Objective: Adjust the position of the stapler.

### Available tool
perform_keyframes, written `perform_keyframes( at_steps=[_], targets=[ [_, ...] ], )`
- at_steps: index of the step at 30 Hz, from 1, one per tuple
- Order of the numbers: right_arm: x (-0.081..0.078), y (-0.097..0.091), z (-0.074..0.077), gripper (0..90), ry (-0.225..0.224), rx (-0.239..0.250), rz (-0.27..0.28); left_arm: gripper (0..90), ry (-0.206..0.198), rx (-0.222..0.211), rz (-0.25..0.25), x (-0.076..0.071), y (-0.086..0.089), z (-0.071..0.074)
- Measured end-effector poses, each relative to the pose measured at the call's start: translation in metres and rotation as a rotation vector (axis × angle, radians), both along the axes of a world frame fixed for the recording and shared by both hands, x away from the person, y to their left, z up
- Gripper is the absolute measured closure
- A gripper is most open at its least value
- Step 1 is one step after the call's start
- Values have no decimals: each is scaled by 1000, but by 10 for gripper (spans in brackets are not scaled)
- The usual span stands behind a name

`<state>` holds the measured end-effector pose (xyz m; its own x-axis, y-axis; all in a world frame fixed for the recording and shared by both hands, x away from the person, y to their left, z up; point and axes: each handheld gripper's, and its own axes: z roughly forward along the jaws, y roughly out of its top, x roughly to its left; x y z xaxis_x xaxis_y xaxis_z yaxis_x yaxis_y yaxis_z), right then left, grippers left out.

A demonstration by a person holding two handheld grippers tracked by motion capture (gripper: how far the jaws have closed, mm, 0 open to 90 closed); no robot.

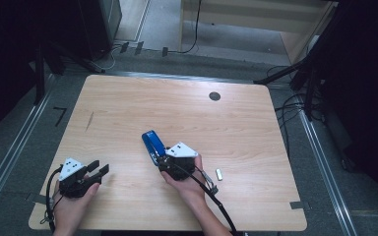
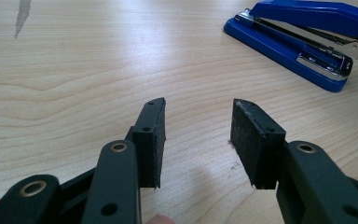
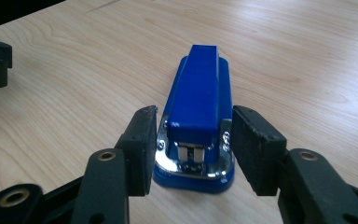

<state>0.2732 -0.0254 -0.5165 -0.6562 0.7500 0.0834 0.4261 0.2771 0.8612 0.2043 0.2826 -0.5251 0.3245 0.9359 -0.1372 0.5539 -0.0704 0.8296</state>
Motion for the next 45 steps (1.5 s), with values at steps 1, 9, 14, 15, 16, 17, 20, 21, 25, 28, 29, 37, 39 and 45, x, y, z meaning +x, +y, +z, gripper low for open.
perform_keyframes(
  at_steps=[1,9,14,15,16,17,20,21,25,28,29,37,39,45],
  targets=[
    [3,4,0,537,-1,-2,1,560,2,0,0,0,0,0],
    [19,19,-9,597,32,-28,-28,560,8,-2,-7,1,0,0],
    [23,26,-17,639,24,-59,-38,556,11,-4,-6,1,0,0],
    [22,26,-16,653,15,-76,-49,555,12,-3,-6,1,0,0],
    [22,26,-16,653,15,-76,-49,554,12,-3,-6,1,0,0],
    [22,26,-16,663,13,-90,-54,554,11,-2,-5,1,0,0],
    [23,20,-15,668,24,-94,-37,555,10,0,-7,1,-1,0],
    [22,19,-15,669,25,-94,-31,555,10,2,-7,1,-1,0],
    [18,14,-15,669,23,-105,-18,555,13,9,-11,1,-2,0],
    [15,10,-15,670,27,-99,-11,556,10,11,-11,1,-3,0],
    [13,9,-15,670,29,-98,-8,556,9,14,-10,1,-4,0],
    [-1,-6,-11,670,16,-106,24,557,8,17,-17,1,-8,0],
    [-5,-11,-10,670,19,-103,28,558,6,15,-20,1,-11,-1],
    [-18,-24,-11,670,5,-105,45,555,3,9,-58,-1,-23,1]
  ],
)
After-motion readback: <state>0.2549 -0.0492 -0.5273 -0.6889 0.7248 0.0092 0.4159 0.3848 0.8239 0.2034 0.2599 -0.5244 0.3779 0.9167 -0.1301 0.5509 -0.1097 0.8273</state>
